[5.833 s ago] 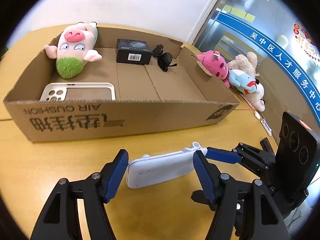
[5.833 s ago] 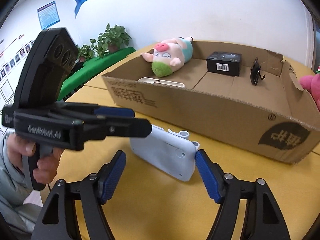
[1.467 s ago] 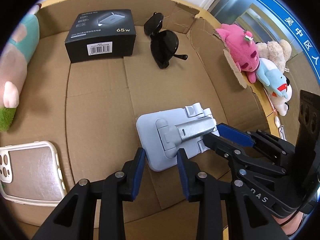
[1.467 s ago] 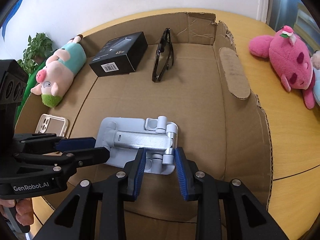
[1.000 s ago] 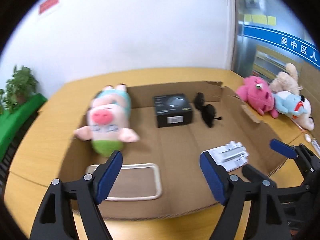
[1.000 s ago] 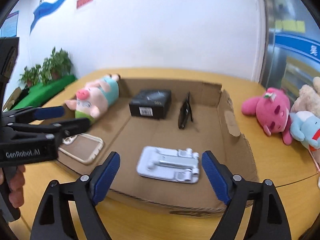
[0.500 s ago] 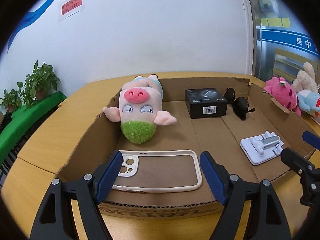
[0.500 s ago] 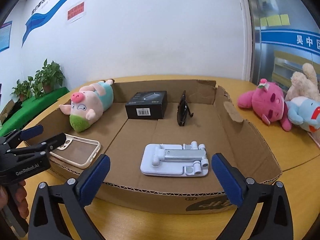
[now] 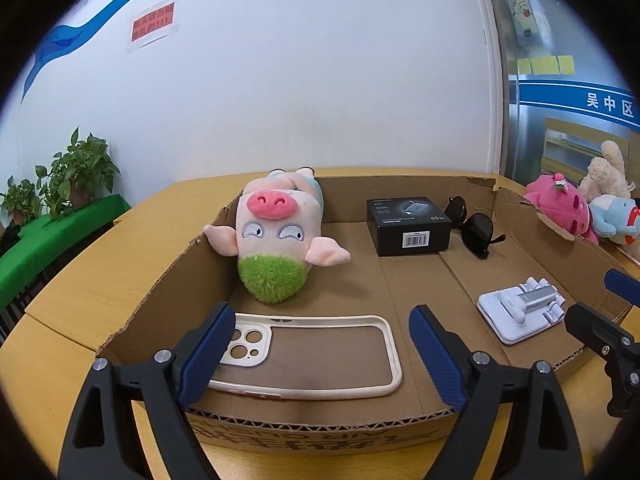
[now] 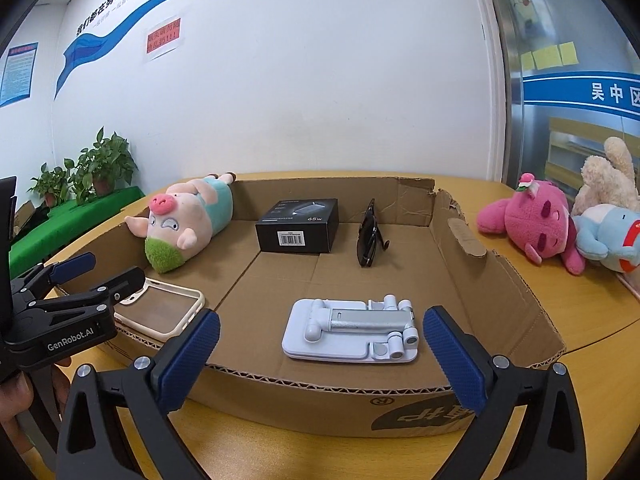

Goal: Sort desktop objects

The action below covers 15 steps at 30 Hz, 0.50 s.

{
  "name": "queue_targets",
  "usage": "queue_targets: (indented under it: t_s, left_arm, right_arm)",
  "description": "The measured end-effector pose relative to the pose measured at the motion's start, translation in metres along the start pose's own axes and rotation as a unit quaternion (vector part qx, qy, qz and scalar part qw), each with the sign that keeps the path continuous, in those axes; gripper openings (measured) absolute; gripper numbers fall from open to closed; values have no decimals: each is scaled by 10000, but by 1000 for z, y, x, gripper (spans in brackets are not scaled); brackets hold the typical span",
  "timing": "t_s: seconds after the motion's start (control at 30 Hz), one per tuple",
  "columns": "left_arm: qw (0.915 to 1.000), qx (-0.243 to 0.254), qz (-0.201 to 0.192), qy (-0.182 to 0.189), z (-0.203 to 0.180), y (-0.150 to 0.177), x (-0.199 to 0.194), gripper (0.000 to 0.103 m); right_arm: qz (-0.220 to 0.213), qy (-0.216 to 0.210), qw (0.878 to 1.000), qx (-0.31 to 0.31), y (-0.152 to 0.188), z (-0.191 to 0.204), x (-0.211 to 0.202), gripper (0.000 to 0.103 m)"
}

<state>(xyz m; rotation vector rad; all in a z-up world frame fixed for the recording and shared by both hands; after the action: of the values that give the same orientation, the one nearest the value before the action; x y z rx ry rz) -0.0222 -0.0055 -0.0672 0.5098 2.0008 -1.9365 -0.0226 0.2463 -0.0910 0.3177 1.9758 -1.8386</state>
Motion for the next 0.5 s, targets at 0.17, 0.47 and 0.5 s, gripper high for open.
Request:
queue_targets:
  t_s: [0.17,0.47,0.5]
  left_arm:
    - [10000,12,6,15,0,0,1,90]
    - [10000,27,26,34,-1,-1,4,91]
    - [10000,26,29,24,-1,-1,4,91]
  right_arm:
    - [6,-7,10000,0,-1,0,1,103]
    - [5,-7,10000,2,-1,0,1,103]
    - [8,-5,10000,0,-1,0,1,103]
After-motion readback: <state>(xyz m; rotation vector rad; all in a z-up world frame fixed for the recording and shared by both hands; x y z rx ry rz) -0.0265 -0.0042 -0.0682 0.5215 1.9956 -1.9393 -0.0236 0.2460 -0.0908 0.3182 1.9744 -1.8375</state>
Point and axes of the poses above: each gripper's, at about its wrist camera, not at the fingertips, and x roughly the way its jaws point, z to its left, y to its underside, the point moved 2 cm from there along x, roughly the way its jaws point, and after that the axes turned 5 degrees about -x, right-handed, at the moved point
